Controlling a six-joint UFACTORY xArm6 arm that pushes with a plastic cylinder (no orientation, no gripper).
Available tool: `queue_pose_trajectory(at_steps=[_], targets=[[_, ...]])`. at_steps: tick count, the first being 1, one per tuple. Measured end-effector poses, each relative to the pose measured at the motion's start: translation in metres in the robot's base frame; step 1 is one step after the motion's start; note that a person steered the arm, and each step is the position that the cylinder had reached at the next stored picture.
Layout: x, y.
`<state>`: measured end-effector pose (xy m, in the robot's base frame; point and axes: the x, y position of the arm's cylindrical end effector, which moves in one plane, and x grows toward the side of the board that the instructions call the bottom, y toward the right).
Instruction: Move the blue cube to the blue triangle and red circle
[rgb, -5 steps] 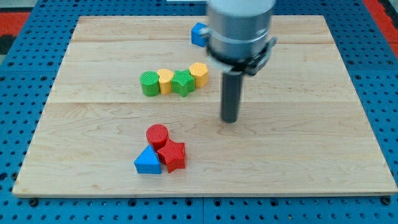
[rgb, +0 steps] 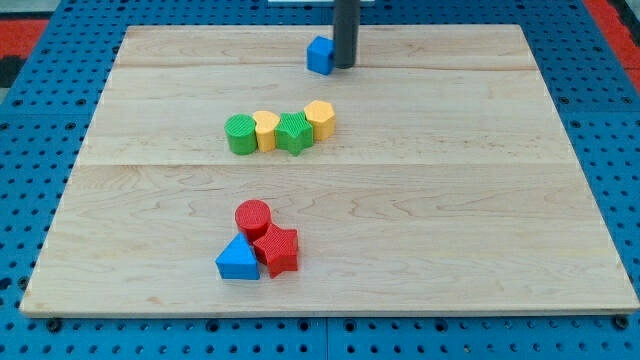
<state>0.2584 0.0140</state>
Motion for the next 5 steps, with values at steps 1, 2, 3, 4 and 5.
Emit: queue_pose_trajectory(at_steps=[1, 2, 3, 4, 5], targets=[[-0.007, -0.056], [-0.007, -0.078], [-0.011, -0.023], [-0.029, -0.031], [-0.042, -0.065]])
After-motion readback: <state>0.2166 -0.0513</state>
